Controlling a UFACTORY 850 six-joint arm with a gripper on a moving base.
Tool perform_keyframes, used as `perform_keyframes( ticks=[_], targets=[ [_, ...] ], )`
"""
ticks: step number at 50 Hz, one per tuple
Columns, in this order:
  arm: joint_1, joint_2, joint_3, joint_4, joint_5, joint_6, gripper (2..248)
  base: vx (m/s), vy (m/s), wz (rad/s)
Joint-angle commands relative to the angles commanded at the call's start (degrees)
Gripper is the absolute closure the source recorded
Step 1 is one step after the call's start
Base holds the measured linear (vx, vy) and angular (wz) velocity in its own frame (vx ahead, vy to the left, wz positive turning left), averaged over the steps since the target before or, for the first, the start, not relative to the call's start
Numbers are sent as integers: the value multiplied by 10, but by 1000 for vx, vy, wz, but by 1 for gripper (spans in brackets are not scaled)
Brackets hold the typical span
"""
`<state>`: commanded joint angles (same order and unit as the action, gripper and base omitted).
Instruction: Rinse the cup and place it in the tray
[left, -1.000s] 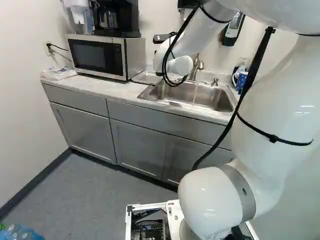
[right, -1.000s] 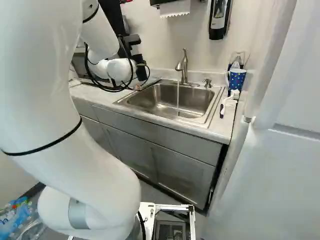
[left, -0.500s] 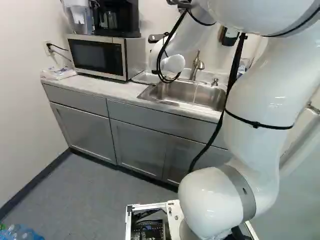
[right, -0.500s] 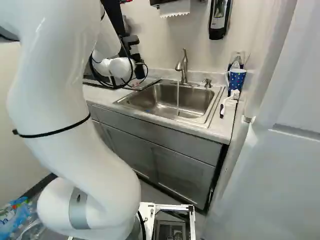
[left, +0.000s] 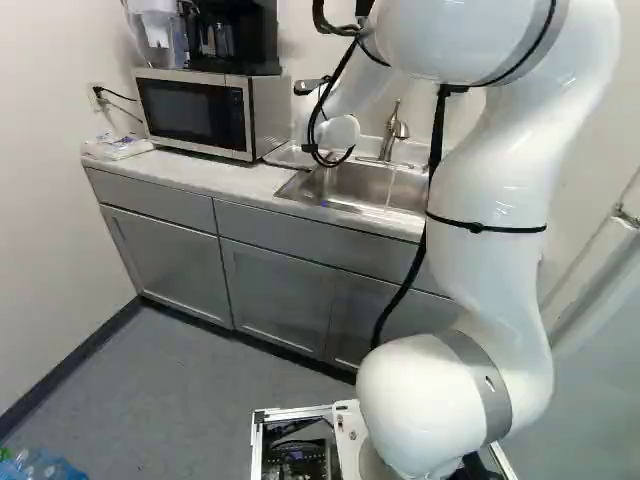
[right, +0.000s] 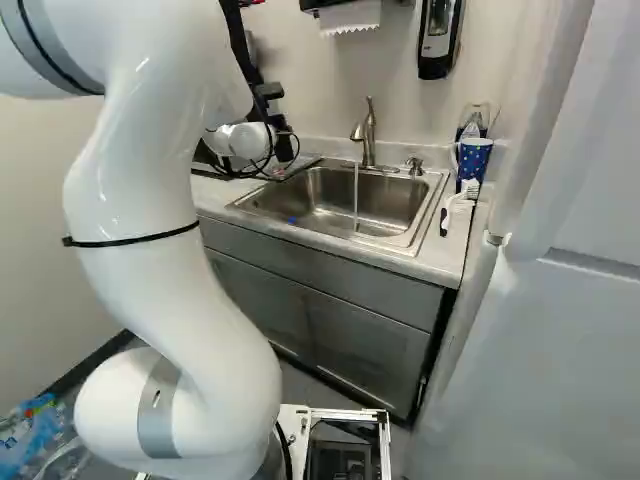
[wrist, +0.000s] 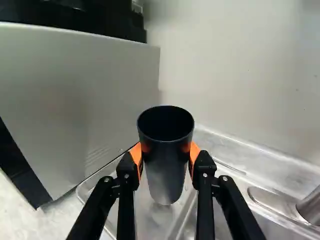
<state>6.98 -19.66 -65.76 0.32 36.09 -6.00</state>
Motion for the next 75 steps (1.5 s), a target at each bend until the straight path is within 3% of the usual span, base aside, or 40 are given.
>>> perform_keyframes(
  ticks=[18,57,75],
  targets=[
    [1,-58,-48,0,0,0,139,0,0,0],
    [1,-59,-47,0,-21,0,139,0,0,0],
    [1,-59,-47,18,-21,0,139,0,0,0]
  ],
)
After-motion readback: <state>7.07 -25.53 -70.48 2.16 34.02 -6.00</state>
